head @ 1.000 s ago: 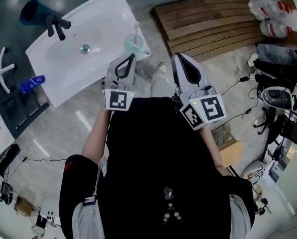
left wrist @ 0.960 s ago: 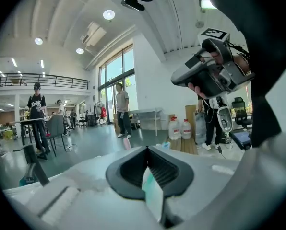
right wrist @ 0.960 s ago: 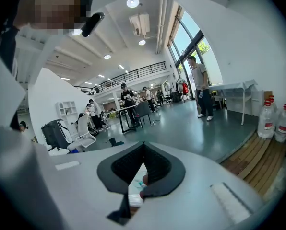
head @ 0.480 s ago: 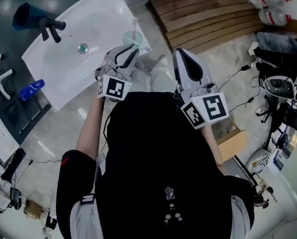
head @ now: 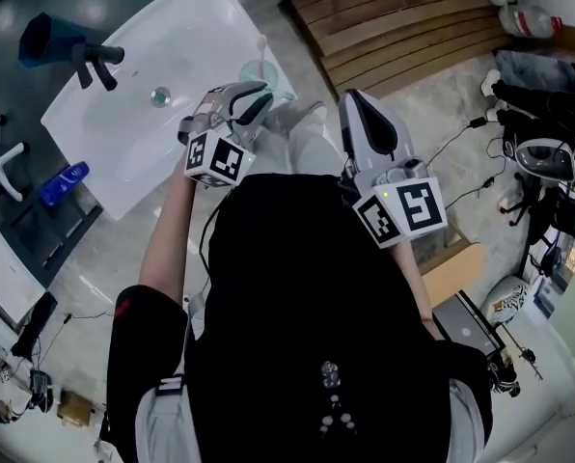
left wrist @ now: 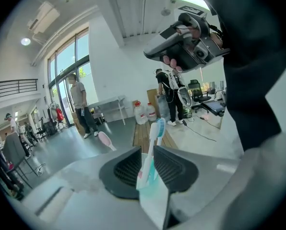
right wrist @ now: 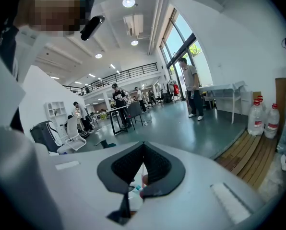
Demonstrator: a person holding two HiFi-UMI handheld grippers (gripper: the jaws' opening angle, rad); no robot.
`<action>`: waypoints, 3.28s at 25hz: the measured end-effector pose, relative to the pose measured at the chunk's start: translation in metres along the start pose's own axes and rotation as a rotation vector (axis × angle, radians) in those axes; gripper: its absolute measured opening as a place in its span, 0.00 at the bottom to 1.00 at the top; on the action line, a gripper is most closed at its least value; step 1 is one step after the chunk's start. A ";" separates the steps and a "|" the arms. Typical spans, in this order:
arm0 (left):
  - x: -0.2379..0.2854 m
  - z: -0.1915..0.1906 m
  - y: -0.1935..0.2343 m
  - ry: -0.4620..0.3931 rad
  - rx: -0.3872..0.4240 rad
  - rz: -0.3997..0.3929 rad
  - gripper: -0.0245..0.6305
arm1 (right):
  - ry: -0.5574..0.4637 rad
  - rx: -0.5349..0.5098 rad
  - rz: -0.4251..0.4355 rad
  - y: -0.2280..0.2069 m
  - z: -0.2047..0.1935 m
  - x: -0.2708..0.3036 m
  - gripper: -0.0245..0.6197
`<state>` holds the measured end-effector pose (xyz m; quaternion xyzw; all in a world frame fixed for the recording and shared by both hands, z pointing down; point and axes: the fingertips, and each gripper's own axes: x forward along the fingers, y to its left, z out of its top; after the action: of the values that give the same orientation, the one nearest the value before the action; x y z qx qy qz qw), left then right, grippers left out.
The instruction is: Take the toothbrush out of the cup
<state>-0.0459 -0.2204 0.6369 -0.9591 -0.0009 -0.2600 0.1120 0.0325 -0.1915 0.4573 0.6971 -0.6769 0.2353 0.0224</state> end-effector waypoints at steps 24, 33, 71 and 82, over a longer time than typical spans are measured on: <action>0.021 -0.002 -0.005 0.050 0.158 -0.147 0.08 | -0.005 0.000 -0.038 -0.003 0.002 0.009 0.04; 0.011 -0.004 0.004 0.022 0.068 -0.065 0.07 | -0.005 -0.001 -0.024 0.000 0.002 0.009 0.04; -0.115 0.084 0.057 -0.328 -0.620 0.723 0.07 | 0.054 -0.096 0.446 0.018 0.018 0.007 0.04; -0.156 0.116 0.036 -0.352 -0.635 0.954 0.07 | 0.055 -0.120 0.605 0.020 0.029 -0.004 0.04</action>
<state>-0.1205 -0.2219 0.4541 -0.8689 0.4889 -0.0057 -0.0775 0.0220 -0.1994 0.4244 0.4550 -0.8655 0.2095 0.0110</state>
